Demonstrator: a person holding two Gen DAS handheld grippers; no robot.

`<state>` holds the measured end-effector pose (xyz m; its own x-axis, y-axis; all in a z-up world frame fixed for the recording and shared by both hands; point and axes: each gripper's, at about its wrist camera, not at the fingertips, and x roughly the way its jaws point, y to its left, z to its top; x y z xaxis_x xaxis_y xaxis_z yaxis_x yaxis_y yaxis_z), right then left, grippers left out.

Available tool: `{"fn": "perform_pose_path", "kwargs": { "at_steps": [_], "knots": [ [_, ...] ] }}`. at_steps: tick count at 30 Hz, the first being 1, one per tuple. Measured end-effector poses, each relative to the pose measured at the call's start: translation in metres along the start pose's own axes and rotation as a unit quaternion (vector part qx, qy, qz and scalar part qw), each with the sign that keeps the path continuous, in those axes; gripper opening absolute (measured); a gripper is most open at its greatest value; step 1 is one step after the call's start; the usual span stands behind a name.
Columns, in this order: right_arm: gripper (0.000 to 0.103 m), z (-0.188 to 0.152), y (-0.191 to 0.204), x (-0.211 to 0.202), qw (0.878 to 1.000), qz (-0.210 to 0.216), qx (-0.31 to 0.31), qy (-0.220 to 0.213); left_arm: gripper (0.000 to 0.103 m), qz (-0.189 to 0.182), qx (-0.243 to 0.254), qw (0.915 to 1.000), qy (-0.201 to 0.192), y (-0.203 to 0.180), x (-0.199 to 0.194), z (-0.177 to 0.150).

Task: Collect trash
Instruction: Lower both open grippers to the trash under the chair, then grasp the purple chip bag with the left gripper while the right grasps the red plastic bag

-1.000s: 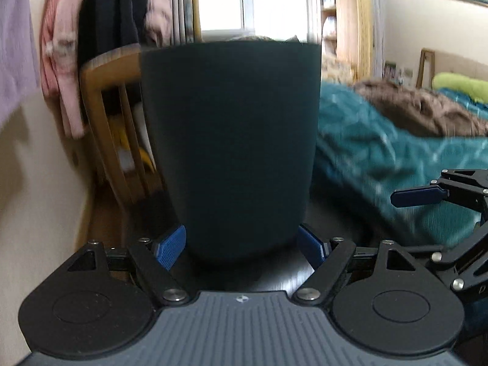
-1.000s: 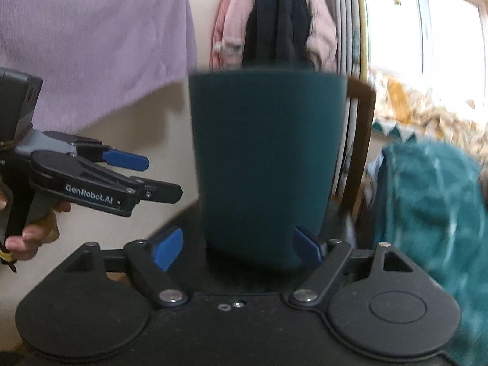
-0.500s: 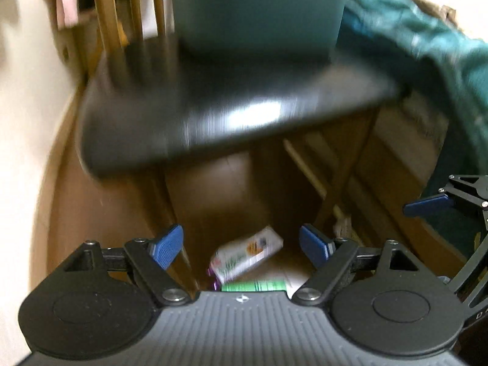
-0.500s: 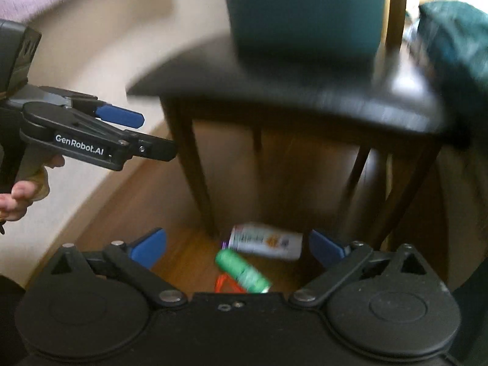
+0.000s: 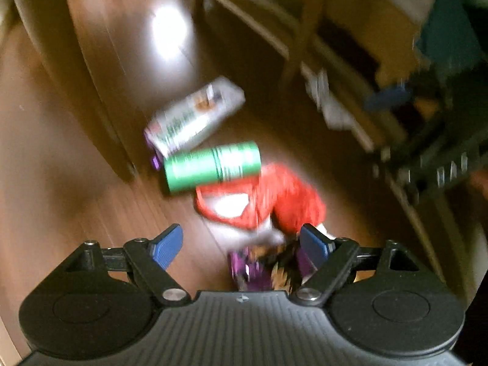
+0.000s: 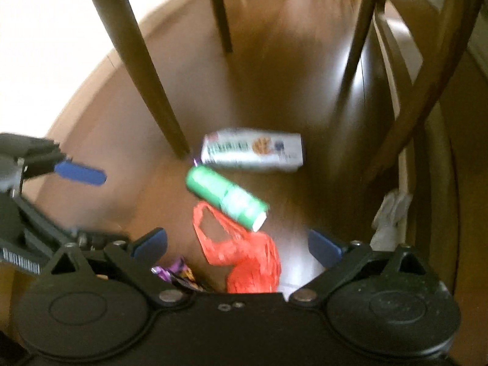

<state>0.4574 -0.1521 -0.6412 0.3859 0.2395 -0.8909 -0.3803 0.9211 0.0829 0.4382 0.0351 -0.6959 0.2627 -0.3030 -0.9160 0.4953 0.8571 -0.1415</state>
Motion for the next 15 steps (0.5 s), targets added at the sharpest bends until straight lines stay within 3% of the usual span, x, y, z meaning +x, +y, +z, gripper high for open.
{"fn": "perform_pose_path", "kwargs": {
  "at_steps": [5, 10, 15],
  "knots": [
    [0.094, -0.020, -0.003, 0.036, 0.999, -0.006, 0.007, 0.053, 0.084, -0.041, 0.022, 0.9954, 0.084, 0.005, 0.052, -0.039],
    [0.092, -0.034, -0.009, 0.063, 0.996, -0.003, 0.038, 0.086, 0.084, -0.098, -0.024, 0.9796, 0.174, 0.024, 0.097, -0.085],
    [0.092, -0.039, -0.011, 0.082, 0.993, -0.007, 0.052, 0.106, 0.084, -0.144, -0.056, 0.9651, 0.211, 0.030, 0.114, -0.116]
  ]
}}
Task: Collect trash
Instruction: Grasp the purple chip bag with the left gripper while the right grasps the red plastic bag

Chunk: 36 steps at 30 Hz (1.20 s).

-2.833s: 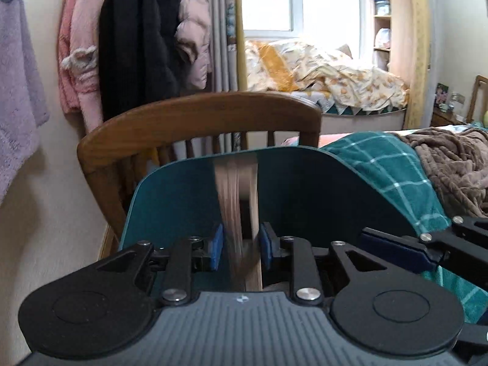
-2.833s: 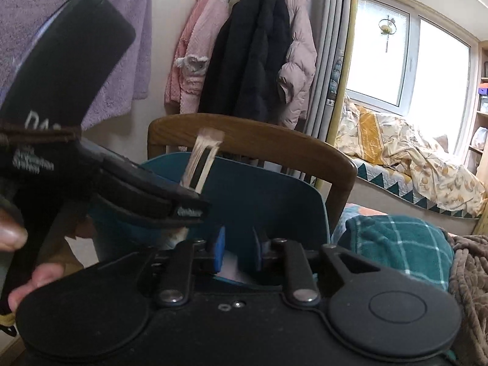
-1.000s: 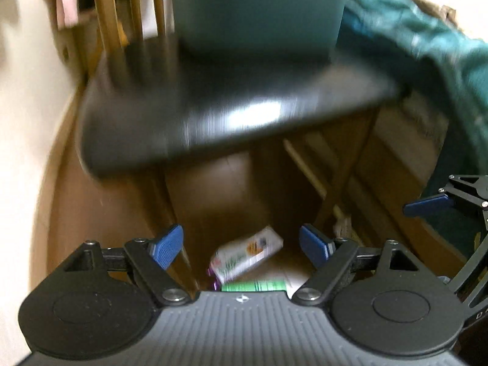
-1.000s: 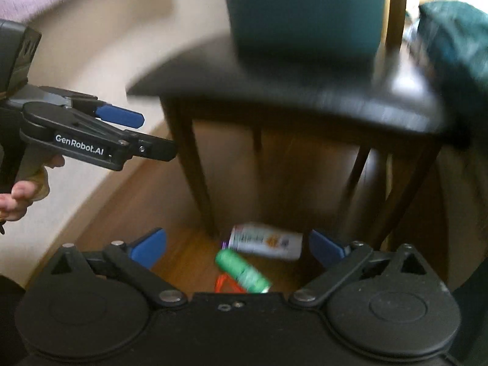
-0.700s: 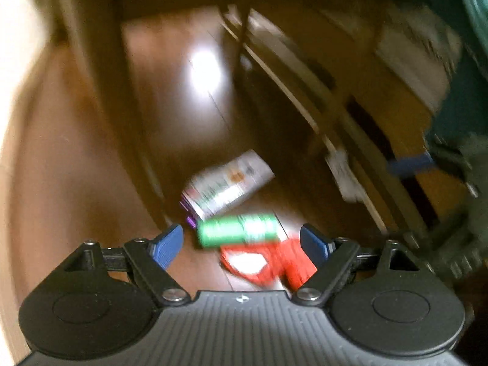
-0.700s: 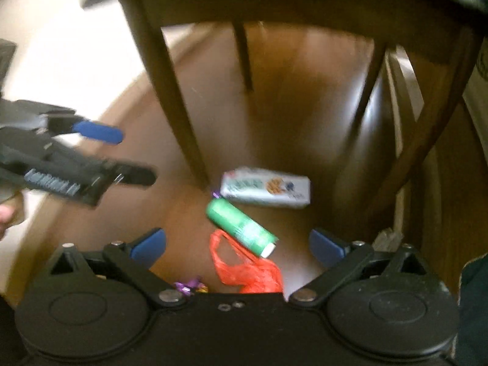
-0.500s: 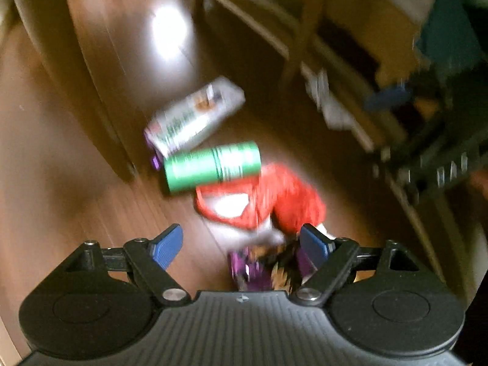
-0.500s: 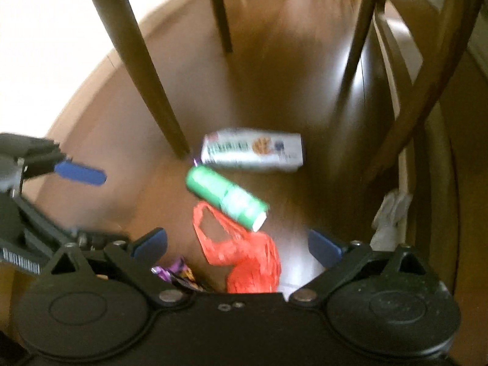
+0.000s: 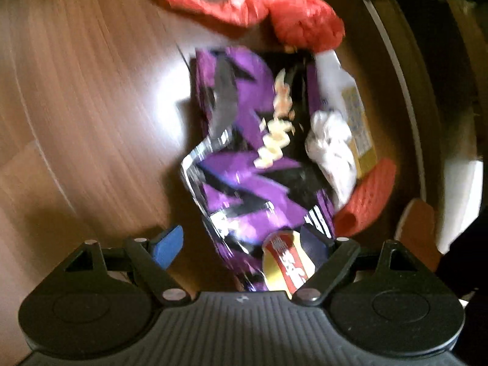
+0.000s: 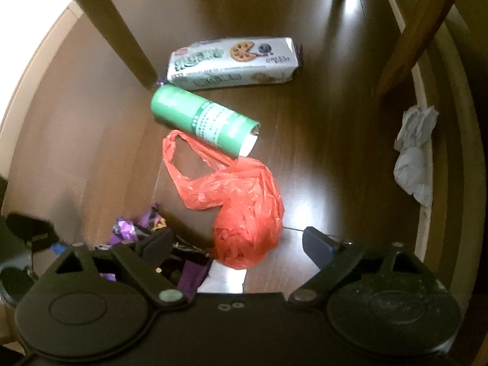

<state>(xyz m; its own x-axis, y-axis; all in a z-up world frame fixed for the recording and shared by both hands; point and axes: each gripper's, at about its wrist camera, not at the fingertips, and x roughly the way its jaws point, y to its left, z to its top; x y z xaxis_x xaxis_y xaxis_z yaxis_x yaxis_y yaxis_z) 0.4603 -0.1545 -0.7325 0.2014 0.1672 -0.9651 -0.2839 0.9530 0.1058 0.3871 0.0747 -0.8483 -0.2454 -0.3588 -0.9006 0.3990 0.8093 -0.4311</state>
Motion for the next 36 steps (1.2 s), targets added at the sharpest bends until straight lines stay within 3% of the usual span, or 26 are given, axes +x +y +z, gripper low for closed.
{"fn": "perform_pose_path", "kwargs": {
  "at_steps": [11, 16, 21, 22, 24, 26, 30, 36],
  "knots": [
    [0.092, 0.000, -0.019, 0.065, 0.991, 0.021, 0.124, 0.051, 0.083, -0.038, -0.032, 0.9985, 0.026, -0.008, 0.030, 0.010],
    [0.090, -0.006, -0.018, 0.077, 0.988, 0.022, 0.142, 0.057, 0.057, -0.035, -0.050, 0.9977, 0.029, -0.004, 0.036, 0.018],
    [0.081, -0.010, -0.018, 0.087, 0.986, 0.021, 0.155, 0.062, 0.045, -0.036, -0.058, 0.9976, 0.011, -0.001, 0.026, 0.020],
    [0.078, -0.010, -0.018, 0.088, 0.986, 0.017, 0.152, 0.063, 0.043, -0.033, -0.056, 0.9978, 0.007, -0.001, 0.024, 0.021],
    [0.060, -0.011, -0.016, 0.090, 0.987, 0.008, 0.144, 0.065, 0.040, -0.032, -0.055, 0.9979, -0.002, -0.002, 0.017, 0.021],
    [0.055, -0.014, -0.016, 0.089, 0.989, 0.003, 0.133, 0.061, 0.035, -0.027, -0.056, 0.9980, -0.014, -0.001, 0.009, 0.018],
    [0.051, -0.017, -0.012, 0.079, 0.993, -0.022, 0.109, 0.040, 0.026, -0.008, -0.062, 0.9974, -0.035, 0.002, -0.009, 0.014],
    [0.049, -0.029, -0.010, 0.049, 0.994, -0.029, 0.104, 0.015, 0.022, 0.033, -0.048, 0.9964, -0.062, -0.005, -0.047, 0.011]
  ]
}}
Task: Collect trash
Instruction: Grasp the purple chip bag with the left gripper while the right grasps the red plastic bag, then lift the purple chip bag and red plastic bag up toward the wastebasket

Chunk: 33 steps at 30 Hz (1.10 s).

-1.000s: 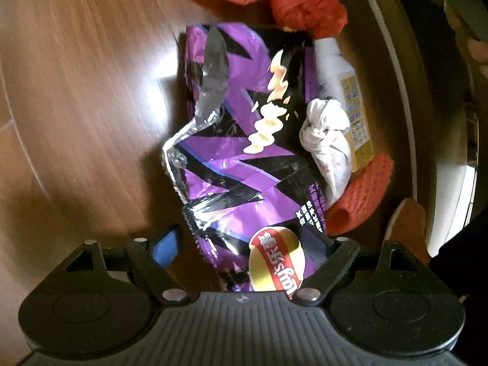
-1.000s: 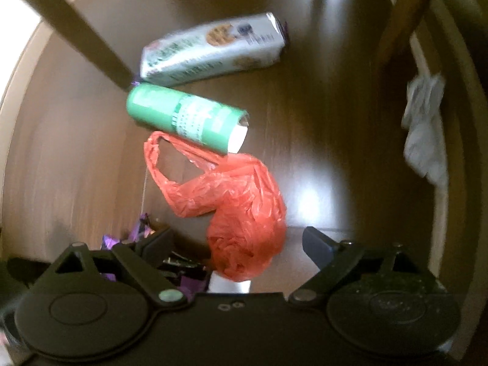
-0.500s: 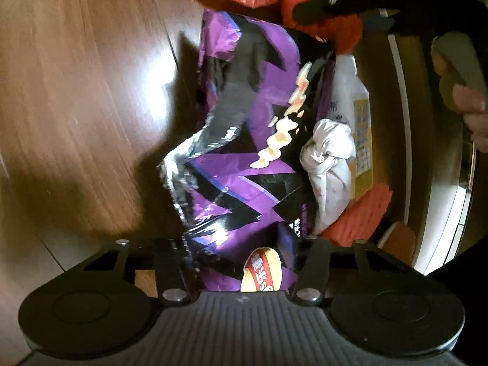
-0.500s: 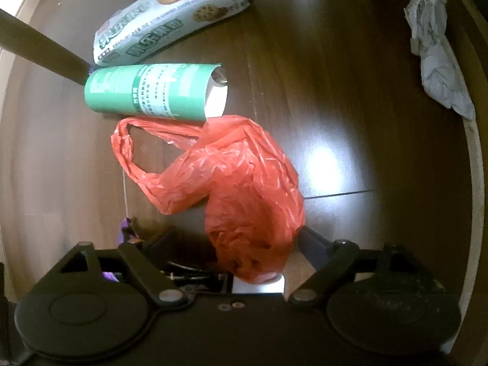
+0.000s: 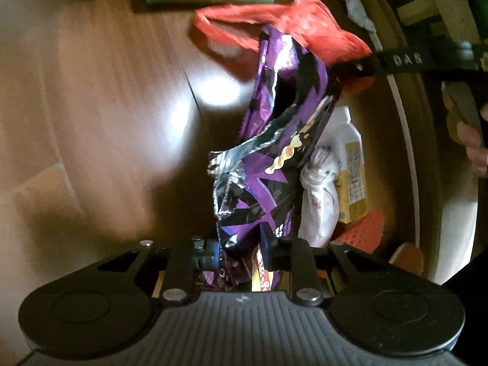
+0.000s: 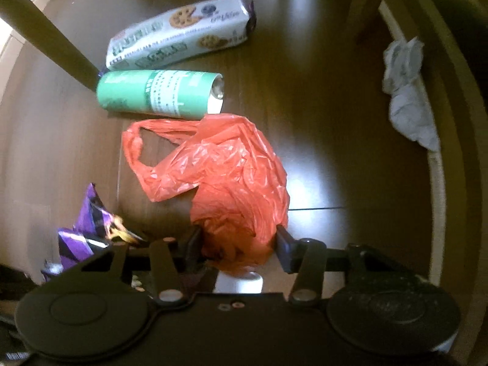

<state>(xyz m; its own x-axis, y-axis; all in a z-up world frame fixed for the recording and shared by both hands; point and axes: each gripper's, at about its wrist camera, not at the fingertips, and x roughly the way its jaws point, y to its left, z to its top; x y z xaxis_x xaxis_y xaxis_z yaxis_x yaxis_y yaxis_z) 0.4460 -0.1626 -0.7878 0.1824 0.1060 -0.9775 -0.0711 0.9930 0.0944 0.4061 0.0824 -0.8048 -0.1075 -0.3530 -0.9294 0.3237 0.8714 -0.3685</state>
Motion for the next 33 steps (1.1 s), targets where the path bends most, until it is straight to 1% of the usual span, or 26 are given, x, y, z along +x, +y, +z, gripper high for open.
{"fn": "perform_pose_path", "kwargs": {
  "at_steps": [2, 5, 10, 12, 14, 17, 19, 22, 24, 26, 28, 30, 31, 33],
  "knots": [
    [0.049, -0.001, -0.002, -0.012, 1.000, -0.005, 0.006, -0.004, 0.021, 0.013, 0.002, 0.9997, -0.018, -0.005, -0.018, 0.004],
    [0.049, -0.002, -0.003, -0.034, 1.000, 0.001, 0.017, -0.018, 0.020, 0.031, -0.001, 0.9982, -0.050, -0.004, -0.044, 0.007],
    [0.049, -0.005, 0.006, -0.085, 0.998, 0.003, -0.018, -0.064, 0.020, 0.065, 0.007, 0.9927, -0.102, -0.012, -0.082, 0.014],
    [0.049, -0.006, 0.011, -0.112, 0.995, 0.006, -0.037, -0.093, 0.020, 0.074, 0.015, 0.9886, -0.130, -0.018, -0.104, 0.016],
    [0.049, -0.007, 0.015, -0.138, 0.991, 0.011, -0.055, -0.123, 0.020, 0.077, 0.011, 0.9846, -0.157, -0.025, -0.126, 0.021],
    [0.049, -0.007, 0.019, -0.178, 0.983, 0.019, -0.082, -0.164, 0.020, 0.078, 0.010, 0.9753, -0.206, -0.035, -0.166, 0.023],
    [0.049, -0.006, 0.022, -0.207, 0.977, 0.023, -0.103, -0.188, 0.020, 0.073, 0.010, 0.9689, -0.236, -0.044, -0.193, 0.023],
    [0.049, -0.001, 0.023, -0.252, 0.965, 0.033, -0.130, -0.226, 0.020, 0.070, 0.014, 0.9564, -0.283, -0.062, -0.233, 0.020],
    [0.049, -0.002, 0.021, -0.285, 0.954, 0.037, -0.142, -0.262, 0.020, 0.068, 0.018, 0.9475, -0.312, -0.077, -0.258, 0.015],
    [0.049, -0.006, 0.017, -0.316, 0.940, 0.038, -0.145, -0.307, 0.020, 0.068, 0.025, 0.9380, -0.339, -0.092, -0.282, 0.011],
    [0.049, -0.009, 0.007, -0.349, 0.927, 0.047, -0.136, -0.348, 0.018, 0.067, 0.034, 0.9282, -0.365, -0.108, -0.303, 0.005],
    [0.049, -0.012, -0.003, -0.378, 0.914, 0.055, -0.132, -0.379, 0.017, 0.068, 0.044, 0.9180, -0.388, -0.123, -0.322, -0.001],
    [0.049, -0.014, -0.007, -0.390, 0.909, 0.052, -0.135, -0.391, 0.015, 0.066, 0.047, 0.9138, -0.398, -0.130, -0.330, -0.002],
    [0.049, -0.017, -0.014, -0.410, 0.897, 0.043, -0.146, -0.415, 0.014, 0.062, 0.050, 0.9088, -0.410, -0.137, -0.343, -0.002]
  ]
}}
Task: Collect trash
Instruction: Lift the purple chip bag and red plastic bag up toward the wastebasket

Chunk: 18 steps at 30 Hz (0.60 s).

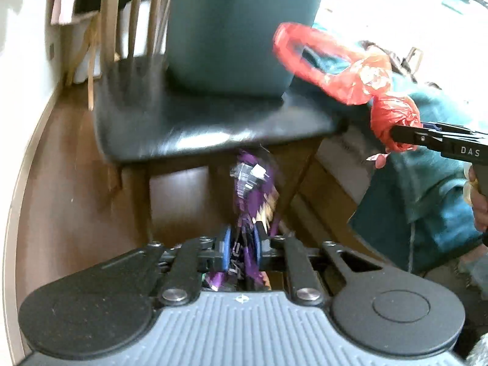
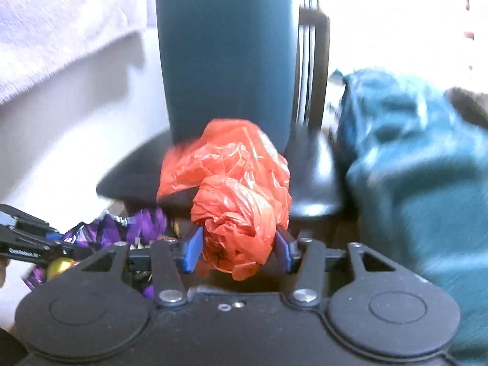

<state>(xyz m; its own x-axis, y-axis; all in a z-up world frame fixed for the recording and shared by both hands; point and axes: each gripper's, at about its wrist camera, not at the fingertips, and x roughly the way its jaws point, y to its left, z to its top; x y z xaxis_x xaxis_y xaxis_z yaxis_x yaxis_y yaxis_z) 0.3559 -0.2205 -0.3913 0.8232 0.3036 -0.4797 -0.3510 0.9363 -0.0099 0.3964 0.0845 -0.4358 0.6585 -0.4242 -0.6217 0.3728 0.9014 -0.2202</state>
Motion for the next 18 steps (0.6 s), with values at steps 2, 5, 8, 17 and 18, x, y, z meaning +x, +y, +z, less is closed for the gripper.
{"fn": "perform_pose_path", "kwargs": {
  "at_steps": [2, 5, 8, 17, 18],
  "knots": [
    [0.049, 0.009, -0.007, -0.012, 1.000, -0.009, -0.006, -0.016, 0.012, -0.006, -0.012, 0.9999, -0.005, -0.003, -0.002, 0.007],
    [0.049, 0.018, -0.020, -0.026, 0.999, -0.012, 0.012, -0.031, 0.012, -0.003, -0.007, 0.9999, -0.015, -0.010, -0.010, 0.014],
    [0.049, 0.022, -0.032, -0.032, 0.999, -0.023, 0.023, -0.044, 0.012, -0.010, -0.013, 0.9996, -0.021, -0.019, -0.017, 0.020],
    [0.049, 0.064, -0.052, -0.074, 0.995, -0.035, 0.002, -0.097, 0.012, -0.010, 0.016, 0.9906, -0.135, -0.044, -0.095, 0.086],
    [0.049, 0.072, -0.055, -0.078, 0.994, -0.038, -0.002, -0.104, 0.012, -0.008, 0.022, 0.9883, -0.151, -0.048, -0.105, 0.096]
  ]
}}
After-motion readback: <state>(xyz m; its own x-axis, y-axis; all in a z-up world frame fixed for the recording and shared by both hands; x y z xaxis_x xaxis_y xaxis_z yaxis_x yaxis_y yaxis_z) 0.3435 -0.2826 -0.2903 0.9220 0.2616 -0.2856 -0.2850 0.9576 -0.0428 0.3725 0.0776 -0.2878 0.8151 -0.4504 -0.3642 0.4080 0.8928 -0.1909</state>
